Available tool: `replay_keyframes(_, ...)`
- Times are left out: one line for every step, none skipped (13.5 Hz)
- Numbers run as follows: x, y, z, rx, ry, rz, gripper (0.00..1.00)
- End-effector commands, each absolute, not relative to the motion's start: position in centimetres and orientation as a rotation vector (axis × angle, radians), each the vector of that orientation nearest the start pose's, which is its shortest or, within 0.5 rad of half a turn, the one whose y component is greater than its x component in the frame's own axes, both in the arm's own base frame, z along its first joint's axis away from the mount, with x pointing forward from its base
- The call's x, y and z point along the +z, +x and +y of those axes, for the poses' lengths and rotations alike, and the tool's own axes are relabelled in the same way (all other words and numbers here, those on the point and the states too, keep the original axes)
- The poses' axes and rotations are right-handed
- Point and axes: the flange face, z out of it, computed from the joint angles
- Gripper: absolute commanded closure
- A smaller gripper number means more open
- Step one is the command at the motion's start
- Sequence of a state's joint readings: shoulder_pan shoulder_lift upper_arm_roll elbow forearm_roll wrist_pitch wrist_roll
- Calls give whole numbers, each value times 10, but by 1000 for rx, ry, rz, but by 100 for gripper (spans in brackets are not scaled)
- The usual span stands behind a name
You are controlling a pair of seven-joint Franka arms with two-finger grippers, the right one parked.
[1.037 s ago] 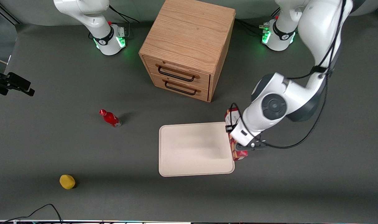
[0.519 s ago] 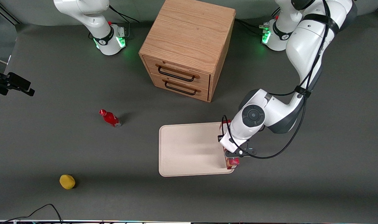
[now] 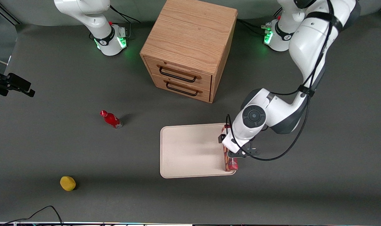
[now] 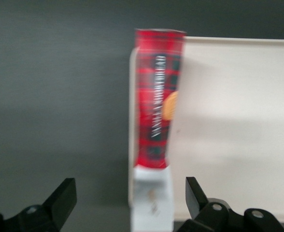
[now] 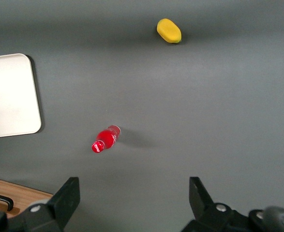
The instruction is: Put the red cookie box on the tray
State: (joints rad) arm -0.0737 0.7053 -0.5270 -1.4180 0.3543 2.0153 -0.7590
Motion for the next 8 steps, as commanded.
replay_keyframes(419, 622, -290, 35, -3087, -281, 0)
replay_keyframes(449, 617, -272, 45, -3065, -275, 0)
replay_keyframes(478, 607, -257, 69, -3052, -218, 0)
replay_keyframes(506, 602, -226, 107, -3050, -211, 0)
replay_keyframes(542, 593, -188, 139, -3071, -174, 0)
replay_keyframes(571, 578, -149, 207, -3088, -100, 0)
replay_keyframes(589, 562, -115, 257, -3082, -17, 0)
replay_keyframes(601, 546, -86, 268, -3082, 28, 0)
